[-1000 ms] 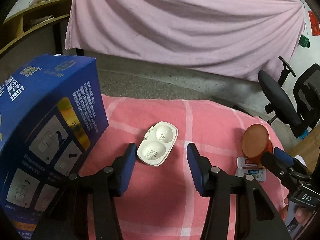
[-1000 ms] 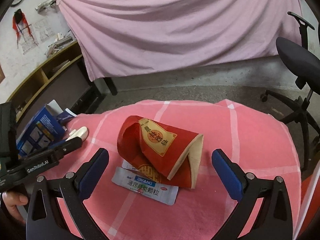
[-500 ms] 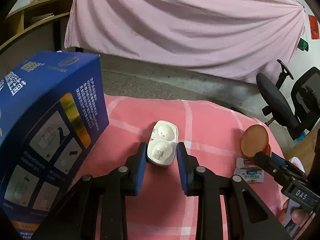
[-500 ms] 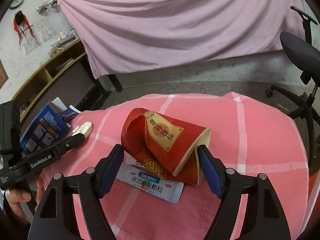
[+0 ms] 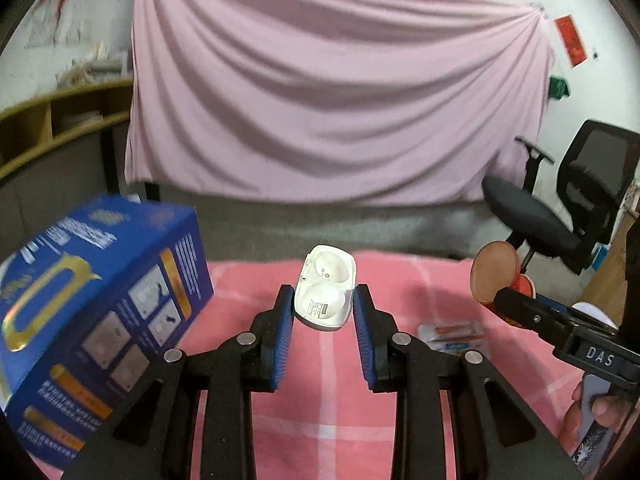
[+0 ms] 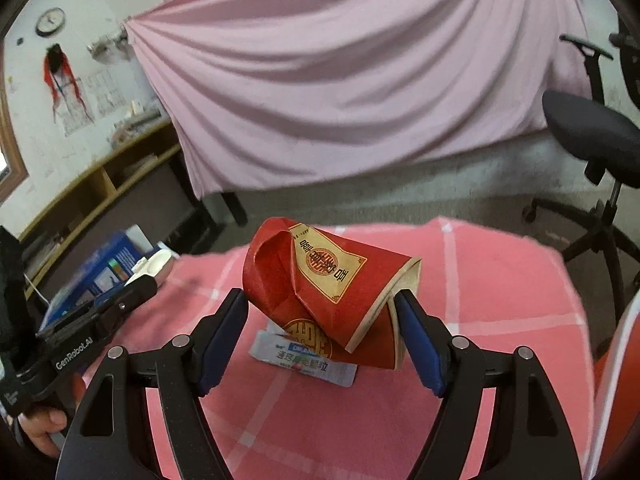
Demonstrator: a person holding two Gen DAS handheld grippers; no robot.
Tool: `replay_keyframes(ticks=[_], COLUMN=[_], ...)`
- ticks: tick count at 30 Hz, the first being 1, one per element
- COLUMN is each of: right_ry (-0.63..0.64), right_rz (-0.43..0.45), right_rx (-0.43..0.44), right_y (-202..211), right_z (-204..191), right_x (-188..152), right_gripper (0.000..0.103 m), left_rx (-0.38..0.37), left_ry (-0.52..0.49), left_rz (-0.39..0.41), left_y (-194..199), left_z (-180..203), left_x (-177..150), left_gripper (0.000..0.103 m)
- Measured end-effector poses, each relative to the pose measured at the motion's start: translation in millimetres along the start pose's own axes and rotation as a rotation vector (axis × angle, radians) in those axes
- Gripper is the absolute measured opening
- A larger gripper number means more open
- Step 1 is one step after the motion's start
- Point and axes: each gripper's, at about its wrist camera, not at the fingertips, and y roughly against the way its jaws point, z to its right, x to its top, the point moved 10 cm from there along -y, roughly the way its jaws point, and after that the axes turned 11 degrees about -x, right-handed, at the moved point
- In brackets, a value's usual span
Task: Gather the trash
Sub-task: 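Lift the red cup with right tool while left tool releases earbud case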
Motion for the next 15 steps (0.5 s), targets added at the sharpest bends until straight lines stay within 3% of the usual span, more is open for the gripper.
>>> replay_keyframes(ticks=[10,15], right_ry=[0.000,-0.014], right_rz=[0.239,0.293], right_rx=[0.009,0.008], right_y=[52,70], right_z=[0,6], right_x=[17,17], right_gripper=[0.075,0.075], left_rx=[-0.018,-0.010], left_ry=[-0.018,-0.036], left_rz=[0.167,0.163], left_y=[43,48], left_z=[26,36], left_x=[-3,-7], left_gripper=[0.025,0.019])
